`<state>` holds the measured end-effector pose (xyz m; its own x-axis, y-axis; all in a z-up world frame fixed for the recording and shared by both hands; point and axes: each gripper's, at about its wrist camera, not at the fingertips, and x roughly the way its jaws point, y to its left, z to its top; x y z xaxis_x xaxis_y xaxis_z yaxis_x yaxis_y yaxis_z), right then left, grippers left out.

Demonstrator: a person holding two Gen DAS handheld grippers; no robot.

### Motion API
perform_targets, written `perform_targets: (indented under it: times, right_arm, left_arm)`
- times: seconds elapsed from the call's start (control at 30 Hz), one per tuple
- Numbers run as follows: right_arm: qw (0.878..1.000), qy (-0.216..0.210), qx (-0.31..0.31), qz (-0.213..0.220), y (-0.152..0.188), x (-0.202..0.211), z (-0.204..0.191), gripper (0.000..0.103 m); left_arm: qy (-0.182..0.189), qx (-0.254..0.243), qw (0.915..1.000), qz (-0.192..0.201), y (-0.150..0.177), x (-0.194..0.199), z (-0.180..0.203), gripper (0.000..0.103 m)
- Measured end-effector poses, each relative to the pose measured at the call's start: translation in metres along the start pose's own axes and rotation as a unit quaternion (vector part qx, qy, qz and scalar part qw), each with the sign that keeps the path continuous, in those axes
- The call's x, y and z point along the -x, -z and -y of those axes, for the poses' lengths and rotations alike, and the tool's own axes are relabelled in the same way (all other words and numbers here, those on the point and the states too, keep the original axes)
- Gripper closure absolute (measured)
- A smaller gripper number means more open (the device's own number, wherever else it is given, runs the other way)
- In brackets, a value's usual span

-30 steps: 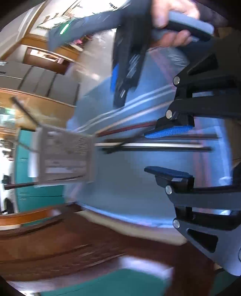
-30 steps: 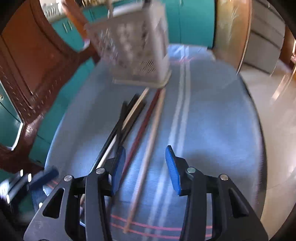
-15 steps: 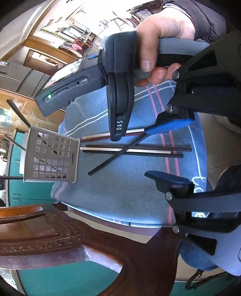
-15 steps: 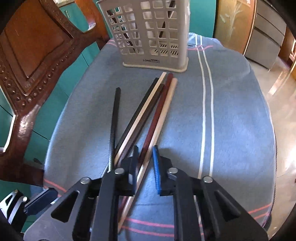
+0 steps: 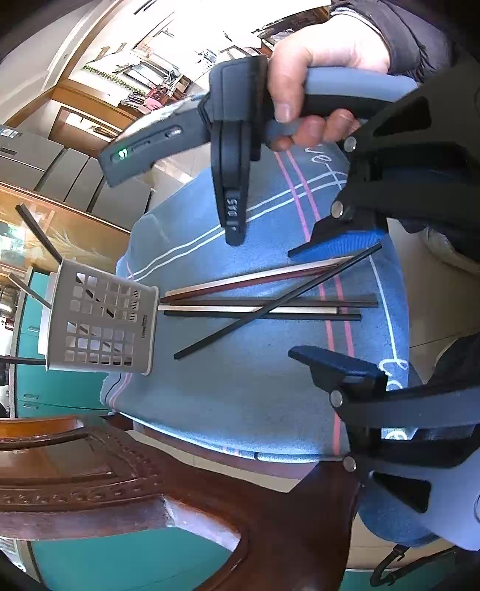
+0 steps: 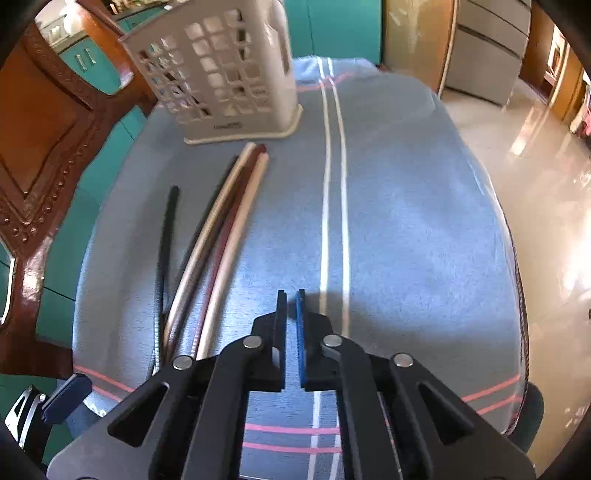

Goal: Organize utensils
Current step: 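Lower the right tool onto a light wooden chopstick while the left tool approaches a black chopstick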

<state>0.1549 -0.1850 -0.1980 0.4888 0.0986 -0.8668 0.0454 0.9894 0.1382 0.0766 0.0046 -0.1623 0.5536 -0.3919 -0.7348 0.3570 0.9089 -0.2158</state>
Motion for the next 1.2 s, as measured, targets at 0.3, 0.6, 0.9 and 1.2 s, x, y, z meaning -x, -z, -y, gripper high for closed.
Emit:
perform_targets:
  times: [0.3, 0.6, 0.9, 1.2]
  right_arm:
    - [0.999, -0.005, 0.039, -0.006, 0.001, -0.009, -0.026, 0.069]
    - [1.0, -0.003, -0.008, -0.02, -0.011, -0.015, 0.006, 0.1]
    - [0.999, -0.024, 0.022, 0.018, -0.009, 0.005, 0.006, 0.072]
    - [0.997, -0.027, 0.076, -0.013, -0.022, -0.031, -0.033, 0.075]
  left_arm:
    - [-0.001, -0.01, 0.9999, -0.003, -0.001, 0.001, 0.008, 0.052]
    - [-0.006, -0.002, 1.0, -0.005, -0.008, 0.0, 0.004, 0.051]
    - [0.004, 0.004, 0.9998, -0.02, -0.01, -0.012, 0.006, 0.049]
    - [-0.01, 0.015, 0.9992, -0.035, -0.016, -0.027, 0.001, 0.049]
